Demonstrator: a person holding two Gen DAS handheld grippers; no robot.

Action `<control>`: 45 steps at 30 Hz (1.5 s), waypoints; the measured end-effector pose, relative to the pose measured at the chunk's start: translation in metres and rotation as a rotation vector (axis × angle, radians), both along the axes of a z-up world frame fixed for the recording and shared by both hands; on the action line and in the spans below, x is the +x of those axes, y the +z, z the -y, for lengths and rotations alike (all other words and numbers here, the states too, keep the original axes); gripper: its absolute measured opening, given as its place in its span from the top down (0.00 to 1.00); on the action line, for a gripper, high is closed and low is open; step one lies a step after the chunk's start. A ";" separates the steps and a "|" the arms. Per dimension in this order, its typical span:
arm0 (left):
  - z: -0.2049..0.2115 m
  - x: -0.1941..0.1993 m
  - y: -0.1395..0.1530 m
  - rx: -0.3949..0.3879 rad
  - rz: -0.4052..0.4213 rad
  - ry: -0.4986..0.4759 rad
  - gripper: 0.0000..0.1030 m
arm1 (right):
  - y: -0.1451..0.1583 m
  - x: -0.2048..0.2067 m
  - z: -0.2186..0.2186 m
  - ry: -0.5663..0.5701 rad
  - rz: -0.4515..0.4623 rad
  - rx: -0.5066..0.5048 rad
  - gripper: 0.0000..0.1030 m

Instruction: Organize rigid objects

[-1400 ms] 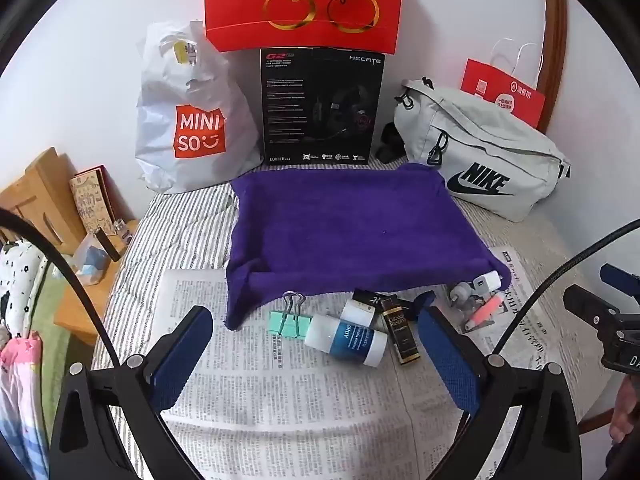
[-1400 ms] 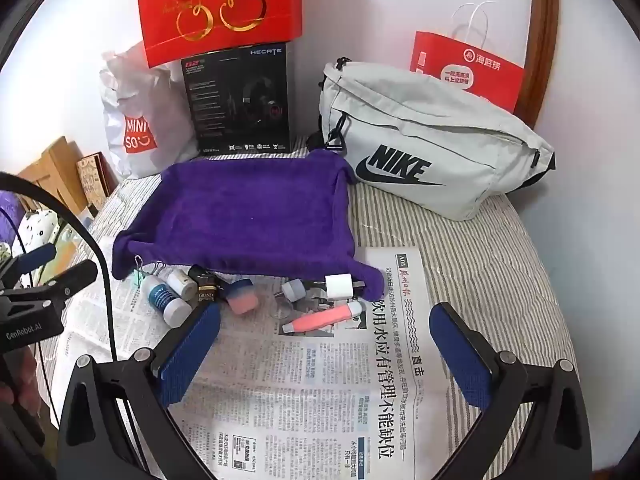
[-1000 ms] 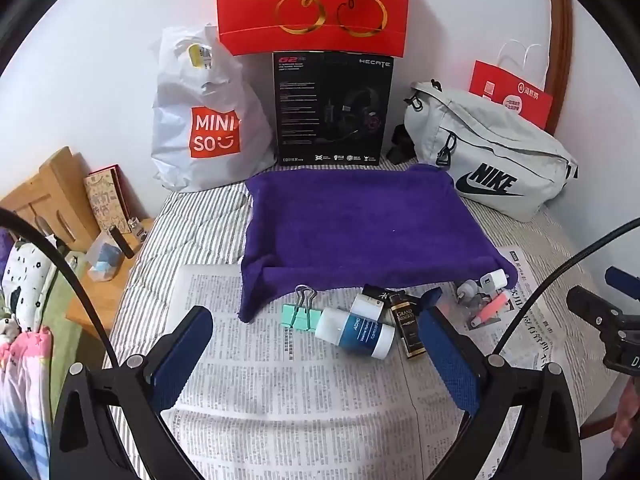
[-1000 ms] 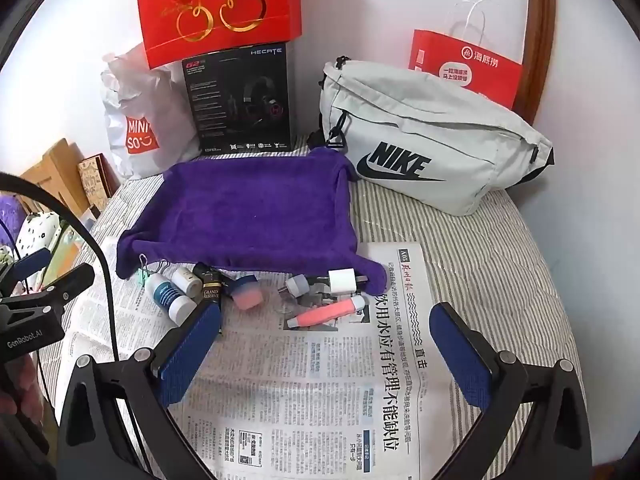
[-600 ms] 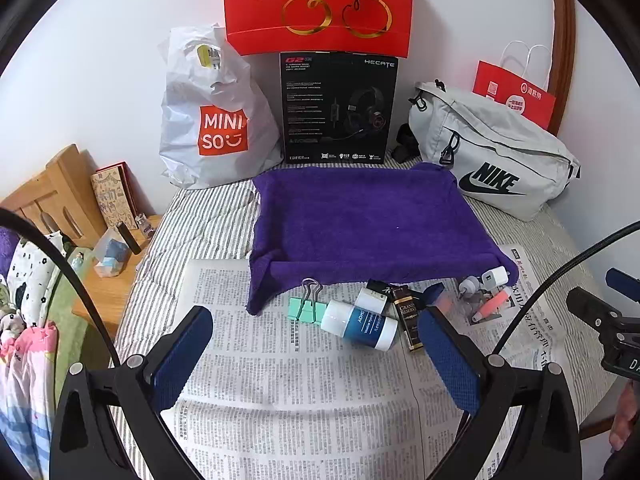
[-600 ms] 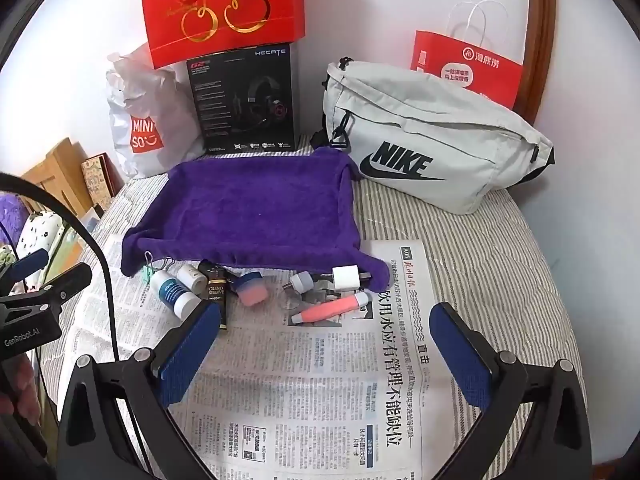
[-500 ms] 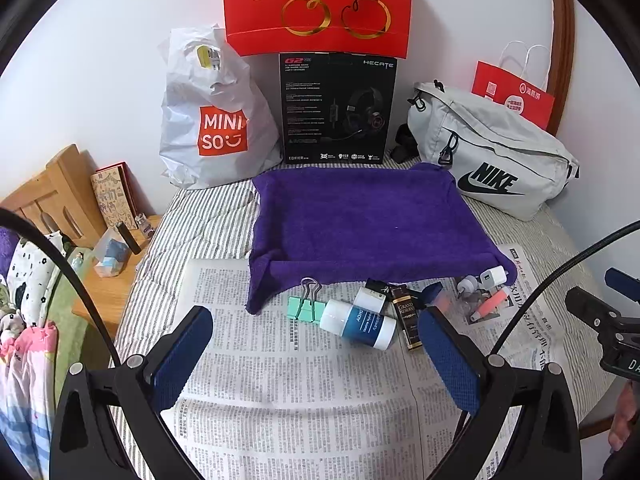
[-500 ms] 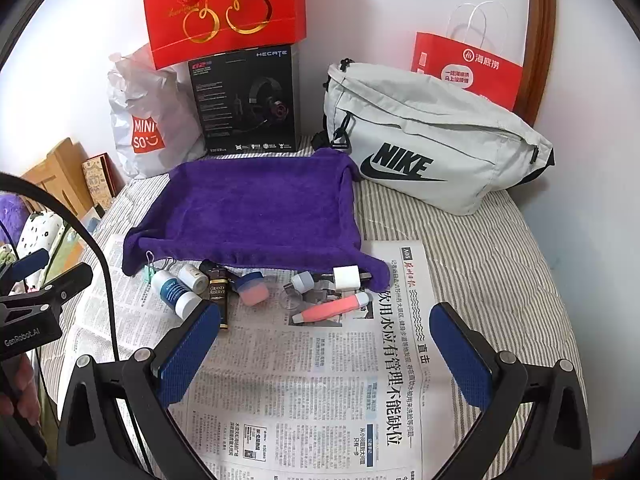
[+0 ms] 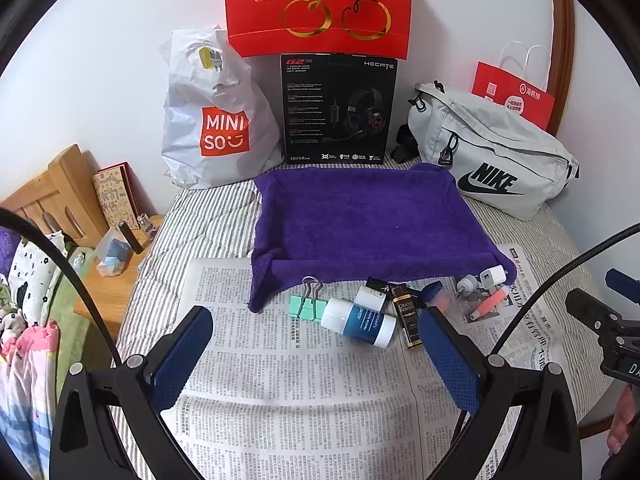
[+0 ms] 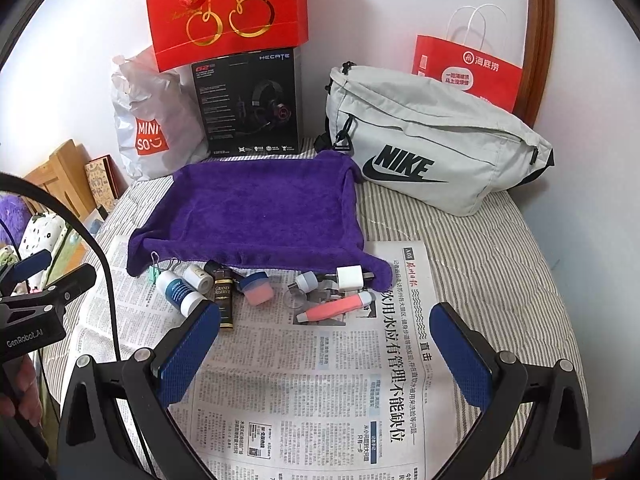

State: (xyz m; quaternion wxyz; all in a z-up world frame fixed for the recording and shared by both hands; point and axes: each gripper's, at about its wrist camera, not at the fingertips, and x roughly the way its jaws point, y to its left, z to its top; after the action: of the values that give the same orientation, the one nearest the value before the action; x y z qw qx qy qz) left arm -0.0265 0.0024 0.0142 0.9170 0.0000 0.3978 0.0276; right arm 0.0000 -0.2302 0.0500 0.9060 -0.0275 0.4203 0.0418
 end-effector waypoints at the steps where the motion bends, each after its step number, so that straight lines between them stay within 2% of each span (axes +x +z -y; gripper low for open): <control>1: 0.000 0.000 0.000 -0.001 -0.001 -0.002 0.00 | 0.000 -0.001 0.000 0.000 0.000 -0.001 0.00; 45: -0.002 -0.006 -0.007 0.014 -0.014 -0.001 0.00 | 0.001 -0.003 -0.001 0.006 -0.007 -0.005 0.00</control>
State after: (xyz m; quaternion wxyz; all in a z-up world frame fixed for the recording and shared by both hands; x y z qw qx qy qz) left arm -0.0326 0.0042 0.0077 0.9142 0.0066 0.4042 0.0299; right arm -0.0032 -0.2289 0.0512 0.9042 -0.0310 0.4237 0.0435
